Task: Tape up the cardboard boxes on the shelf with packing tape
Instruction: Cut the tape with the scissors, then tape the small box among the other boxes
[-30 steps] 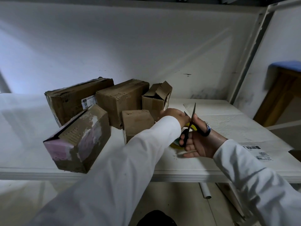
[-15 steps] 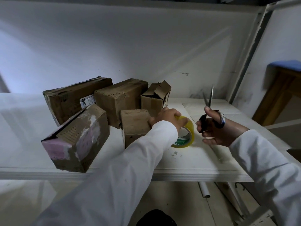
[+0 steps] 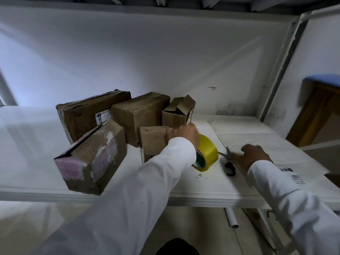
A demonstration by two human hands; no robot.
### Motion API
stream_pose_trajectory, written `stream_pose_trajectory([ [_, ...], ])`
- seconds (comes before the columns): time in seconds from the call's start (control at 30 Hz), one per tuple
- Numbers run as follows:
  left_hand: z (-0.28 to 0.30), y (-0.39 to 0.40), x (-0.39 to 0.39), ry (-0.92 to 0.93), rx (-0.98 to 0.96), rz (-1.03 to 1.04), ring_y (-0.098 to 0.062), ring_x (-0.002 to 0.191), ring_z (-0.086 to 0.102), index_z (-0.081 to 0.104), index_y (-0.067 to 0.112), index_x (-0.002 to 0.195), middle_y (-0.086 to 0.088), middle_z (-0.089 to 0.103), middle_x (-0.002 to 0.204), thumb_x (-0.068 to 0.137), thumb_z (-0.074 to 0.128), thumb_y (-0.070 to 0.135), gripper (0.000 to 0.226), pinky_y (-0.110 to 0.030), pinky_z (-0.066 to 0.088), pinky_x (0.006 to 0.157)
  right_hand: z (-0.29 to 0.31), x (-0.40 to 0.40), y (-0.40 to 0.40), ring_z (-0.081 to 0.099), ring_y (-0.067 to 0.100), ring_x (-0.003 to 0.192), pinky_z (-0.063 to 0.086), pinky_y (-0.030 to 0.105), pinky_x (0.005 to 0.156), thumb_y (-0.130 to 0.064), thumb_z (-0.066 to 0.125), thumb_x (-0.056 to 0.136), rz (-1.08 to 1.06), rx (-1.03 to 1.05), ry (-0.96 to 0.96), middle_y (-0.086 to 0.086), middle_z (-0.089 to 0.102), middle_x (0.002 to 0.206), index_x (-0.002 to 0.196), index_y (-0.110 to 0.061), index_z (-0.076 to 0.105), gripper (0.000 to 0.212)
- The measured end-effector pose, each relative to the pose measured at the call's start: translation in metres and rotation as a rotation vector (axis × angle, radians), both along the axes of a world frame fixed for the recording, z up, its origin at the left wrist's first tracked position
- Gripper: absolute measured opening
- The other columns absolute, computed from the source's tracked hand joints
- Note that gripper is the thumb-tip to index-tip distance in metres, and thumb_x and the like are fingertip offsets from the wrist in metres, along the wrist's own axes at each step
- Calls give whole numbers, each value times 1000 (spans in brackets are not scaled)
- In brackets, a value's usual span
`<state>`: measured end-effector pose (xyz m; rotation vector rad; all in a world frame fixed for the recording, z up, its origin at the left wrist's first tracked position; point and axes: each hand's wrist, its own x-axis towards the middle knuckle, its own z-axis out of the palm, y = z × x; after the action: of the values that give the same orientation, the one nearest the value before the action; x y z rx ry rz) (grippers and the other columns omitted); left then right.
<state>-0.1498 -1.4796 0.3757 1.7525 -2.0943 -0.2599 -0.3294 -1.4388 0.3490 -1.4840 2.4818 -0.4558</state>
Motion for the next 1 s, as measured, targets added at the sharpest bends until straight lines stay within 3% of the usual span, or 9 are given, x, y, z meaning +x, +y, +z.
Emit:
stream_pose_trajectory([
  [0.07,-2,4,3,-42,-53,-12,-24,99,59,55,22,116,-1,65,108,97,47,25,21,-38,36,96,12,16,0,54,33,114,41,37,94,-55,55,86,154,-171,-161,12,52,130,127,-20,52,54],
  [0.17,-1,11,5,51,-46,-48,-23,106,57,53,20,114,-1,64,110,98,45,21,18,-39,27,108,22,48,2,51,27,118,38,33,97,-49,50,91,418,-184,-412,6,51,134,137,-30,40,51],
  [0.27,3,17,8,247,-2,-49,-24,107,55,51,21,110,-1,62,112,100,39,23,15,-39,36,104,23,64,-1,44,23,126,33,30,100,-43,48,94,525,-191,-416,1,44,142,140,-32,37,49],
  [0.33,4,18,14,351,13,-46,-25,104,56,50,25,100,-1,62,109,100,39,24,11,-40,46,93,27,67,-3,51,20,116,39,28,96,-44,46,95,560,-141,-493,1,47,138,138,-35,39,44],
  [0.5,13,26,26,371,-92,-61,-25,102,56,54,19,106,-1,64,105,100,39,24,17,-39,47,91,42,72,-13,52,23,110,39,40,102,-48,42,95,563,-139,-548,0,55,125,121,-37,51,29],
  [0.6,24,32,35,316,-172,-45,-25,104,52,54,20,113,1,63,104,102,37,26,21,-35,43,92,46,84,-18,49,19,99,36,29,87,-43,36,99,515,-222,-496,-2,54,113,124,-27,54,34],
  [0.73,37,41,43,112,-217,-102,-18,103,53,52,22,123,4,60,106,101,43,22,24,-28,40,93,31,90,-19,50,24,106,37,34,93,-42,38,99,460,-173,-318,3,55,129,124,-29,56,33],
  [0.87,35,29,50,9,-188,-102,-21,100,60,50,26,123,2,64,113,101,41,28,24,-30,46,86,18,91,-14,51,22,89,39,31,82,-39,44,97,434,-256,-468,4,59,108,97,-26,62,22],
  [1.0,30,6,67,272,176,132,-35,129,45,6,23,151,-11,39,147,95,46,49,74,-46,39,103,13,84,-11,57,29,89,46,35,83,-37,48,96,409,-237,-583,6,62,99,89,-25,63,21],
])
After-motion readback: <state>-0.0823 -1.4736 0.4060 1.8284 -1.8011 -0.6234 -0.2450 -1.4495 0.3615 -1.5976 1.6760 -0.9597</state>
